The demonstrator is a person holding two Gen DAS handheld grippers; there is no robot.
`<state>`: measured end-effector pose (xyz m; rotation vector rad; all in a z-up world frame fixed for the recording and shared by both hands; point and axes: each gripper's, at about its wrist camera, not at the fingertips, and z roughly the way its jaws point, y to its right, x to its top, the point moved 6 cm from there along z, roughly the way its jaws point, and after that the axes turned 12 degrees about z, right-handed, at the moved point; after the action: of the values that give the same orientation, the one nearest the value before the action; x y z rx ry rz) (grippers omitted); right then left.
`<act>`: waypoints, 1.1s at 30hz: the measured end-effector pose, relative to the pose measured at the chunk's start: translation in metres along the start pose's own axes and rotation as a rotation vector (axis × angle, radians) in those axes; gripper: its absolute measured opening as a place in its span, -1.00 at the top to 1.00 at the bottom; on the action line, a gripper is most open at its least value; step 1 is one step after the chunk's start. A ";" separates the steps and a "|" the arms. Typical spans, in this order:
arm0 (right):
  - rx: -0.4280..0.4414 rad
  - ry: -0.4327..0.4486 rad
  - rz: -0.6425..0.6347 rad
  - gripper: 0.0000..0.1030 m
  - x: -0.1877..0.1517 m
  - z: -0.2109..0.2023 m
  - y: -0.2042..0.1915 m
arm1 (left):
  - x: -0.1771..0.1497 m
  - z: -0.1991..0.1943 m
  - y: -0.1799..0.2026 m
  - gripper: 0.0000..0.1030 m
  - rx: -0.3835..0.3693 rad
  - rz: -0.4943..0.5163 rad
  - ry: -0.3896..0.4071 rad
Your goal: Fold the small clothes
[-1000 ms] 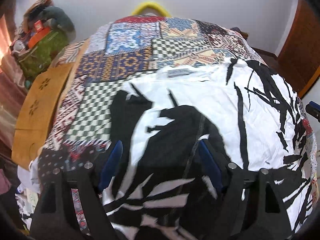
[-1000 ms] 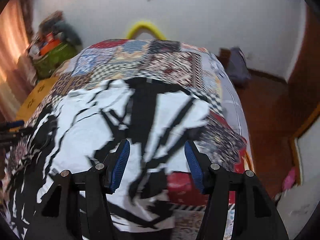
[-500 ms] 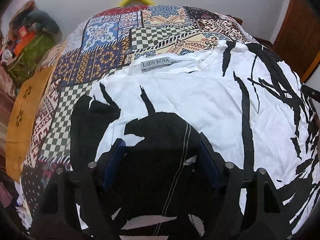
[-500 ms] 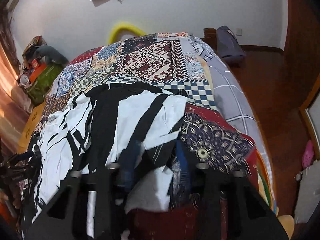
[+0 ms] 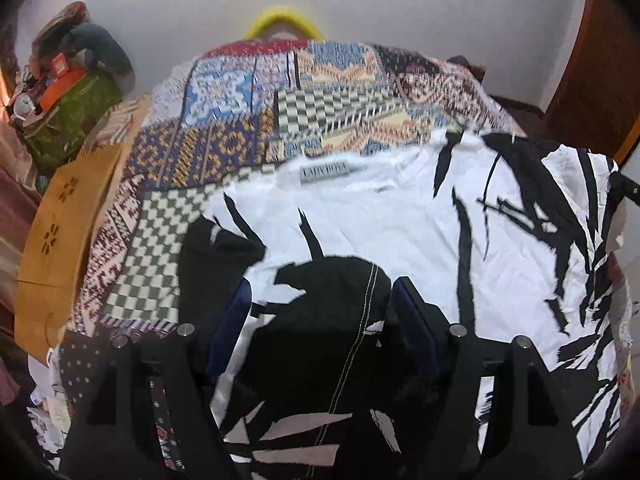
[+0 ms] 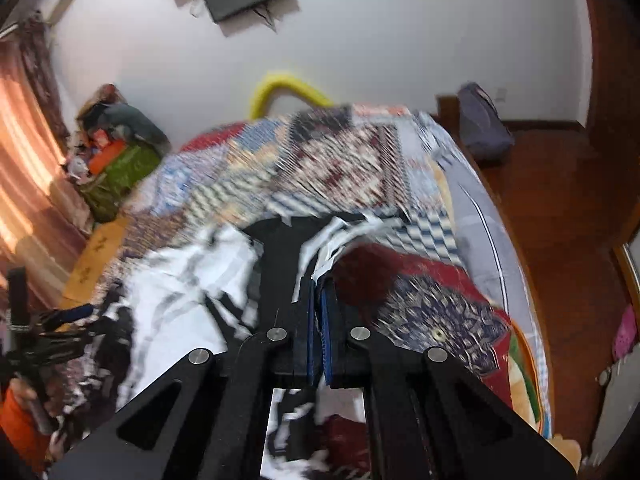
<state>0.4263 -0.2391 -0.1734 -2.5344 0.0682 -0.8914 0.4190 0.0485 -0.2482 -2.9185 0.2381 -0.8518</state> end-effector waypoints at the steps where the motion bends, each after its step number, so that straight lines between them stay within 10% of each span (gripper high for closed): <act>1: 0.016 0.002 -0.010 0.95 0.002 -0.003 -0.008 | 0.001 -0.005 -0.001 -0.42 0.001 -0.001 0.010; 10: 0.130 -0.090 -0.135 0.96 -0.024 0.027 -0.087 | 0.000 -0.037 -0.011 -0.42 -0.014 -0.007 0.056; 20: 0.055 -0.295 -0.245 0.90 -0.095 0.104 -0.113 | -0.014 -0.038 -0.005 -0.42 -0.012 0.029 0.028; 33: 0.086 -0.165 -0.247 0.48 -0.052 0.039 -0.090 | 0.023 -0.021 0.046 -0.42 -0.088 0.086 0.032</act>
<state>0.4002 -0.1329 -0.1922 -2.5608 -0.3338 -0.7519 0.4208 -0.0020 -0.2248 -2.9516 0.4114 -0.8975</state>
